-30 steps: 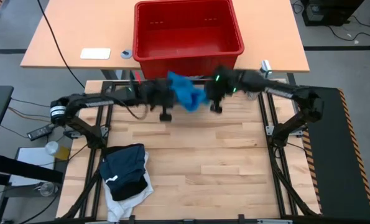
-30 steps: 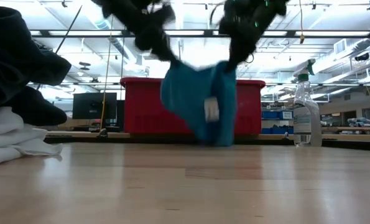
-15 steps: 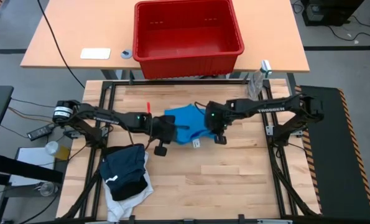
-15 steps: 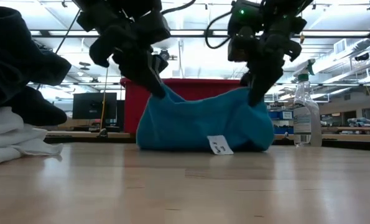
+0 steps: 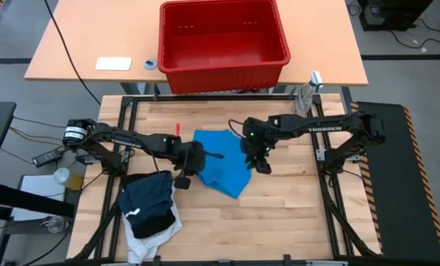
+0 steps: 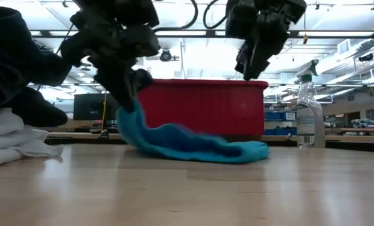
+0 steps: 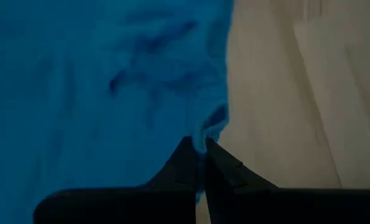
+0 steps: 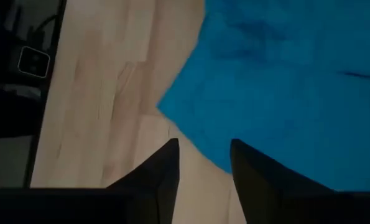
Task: Fold Laundry from Bin
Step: Fold the blue shorts
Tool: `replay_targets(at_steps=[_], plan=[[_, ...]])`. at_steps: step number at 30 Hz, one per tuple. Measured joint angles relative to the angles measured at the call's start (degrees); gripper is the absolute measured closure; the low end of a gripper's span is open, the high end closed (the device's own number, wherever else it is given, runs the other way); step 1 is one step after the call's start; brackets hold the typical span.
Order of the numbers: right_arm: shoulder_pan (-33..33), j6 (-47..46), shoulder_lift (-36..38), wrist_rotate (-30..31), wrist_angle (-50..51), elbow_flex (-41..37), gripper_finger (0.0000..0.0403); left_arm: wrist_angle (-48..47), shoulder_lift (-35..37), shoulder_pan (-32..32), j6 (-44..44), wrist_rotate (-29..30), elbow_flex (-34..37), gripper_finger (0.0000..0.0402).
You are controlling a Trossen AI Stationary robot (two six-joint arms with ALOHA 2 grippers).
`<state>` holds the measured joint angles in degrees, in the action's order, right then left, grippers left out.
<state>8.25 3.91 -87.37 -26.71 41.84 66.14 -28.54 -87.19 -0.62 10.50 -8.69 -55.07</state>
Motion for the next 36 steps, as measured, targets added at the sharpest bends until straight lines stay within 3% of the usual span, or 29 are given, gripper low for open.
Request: replay_targets(at_steps=[5,11,15,18,26,28,31,36], plan=[[1.8,0.4,0.0,2.9,-1.2,1.0,0.0250,-6.2,2.3,0.0,0.2,2.4,0.0,0.0390],[5.2,-2.0,-0.8,5.9,-14.5,-5.7,0.0251,-9.3,5.0,0.0,-0.4,4.5,0.0,0.0390],[6.2,-4.2,-0.9,7.5,-20.5,-6.9,0.0251,-9.0,4.9,0.4,-7.7,4.9,0.0,0.0373],[6.3,-4.6,-1.1,7.5,-23.2,-6.9,0.0251,-9.2,4.9,0.8,-13.8,5.0,0.0,0.0337],[6.6,-4.8,-1.1,7.1,-24.6,-6.9,0.0251,-10.7,5.4,0.8,-17.0,-9.8,-0.1,0.0246],[6.6,-4.8,-1.1,6.8,-24.6,-6.9,0.0251,-10.9,5.7,0.9,-16.6,-8.7,-1.1,0.0241],[6.5,-4.9,-1.1,5.2,-25.1,-6.9,0.0251,-12.8,6.7,1.7,-13.0,-1.8,-1.8,0.0243],[4.9,-6.9,-1.1,4.0,-25.4,-6.9,0.0251,-16.3,6.1,4.5,2.4,3.8,-1.9,0.0251]])
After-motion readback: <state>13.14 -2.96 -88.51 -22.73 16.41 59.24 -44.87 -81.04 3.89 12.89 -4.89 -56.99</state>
